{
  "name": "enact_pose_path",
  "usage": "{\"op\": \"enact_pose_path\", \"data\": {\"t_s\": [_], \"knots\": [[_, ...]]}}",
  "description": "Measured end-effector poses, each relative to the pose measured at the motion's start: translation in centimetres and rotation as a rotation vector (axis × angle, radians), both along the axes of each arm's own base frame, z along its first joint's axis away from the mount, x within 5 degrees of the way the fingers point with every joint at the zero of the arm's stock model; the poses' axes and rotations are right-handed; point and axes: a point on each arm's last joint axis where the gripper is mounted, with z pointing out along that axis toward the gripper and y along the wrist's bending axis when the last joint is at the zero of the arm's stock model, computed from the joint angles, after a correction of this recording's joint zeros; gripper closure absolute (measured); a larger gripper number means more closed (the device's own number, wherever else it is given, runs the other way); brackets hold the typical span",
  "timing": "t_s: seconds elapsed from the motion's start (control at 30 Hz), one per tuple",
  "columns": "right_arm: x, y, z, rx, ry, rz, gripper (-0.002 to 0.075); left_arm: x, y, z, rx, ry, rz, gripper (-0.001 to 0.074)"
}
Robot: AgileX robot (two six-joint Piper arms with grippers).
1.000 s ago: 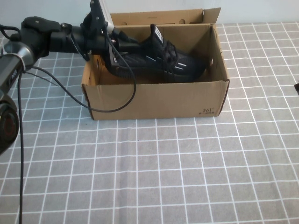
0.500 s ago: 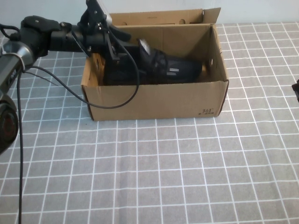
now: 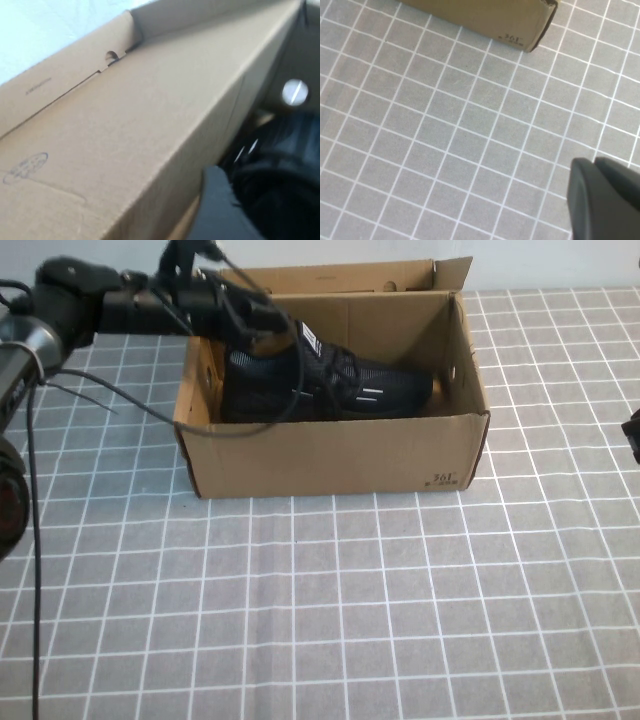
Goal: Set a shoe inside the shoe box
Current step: Place the shoe in the shoe box
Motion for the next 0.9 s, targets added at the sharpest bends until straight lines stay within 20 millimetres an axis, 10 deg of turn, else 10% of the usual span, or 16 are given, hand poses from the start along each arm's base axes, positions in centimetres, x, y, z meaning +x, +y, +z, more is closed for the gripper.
{"op": "enact_pose_path", "data": {"t_s": [0.53,0.9], "knots": [[0.0,0.0,0.0,0.004,0.002,0.002,0.0742,-5.1,1.8,11.7,0.042,0.199,0.217,0.0703],[-2.6,-1.2,1.6,0.091,-0.044,0.023,0.0742,-9.6,2.3,19.3,0.003,0.106,0.225,0.0735]]}}
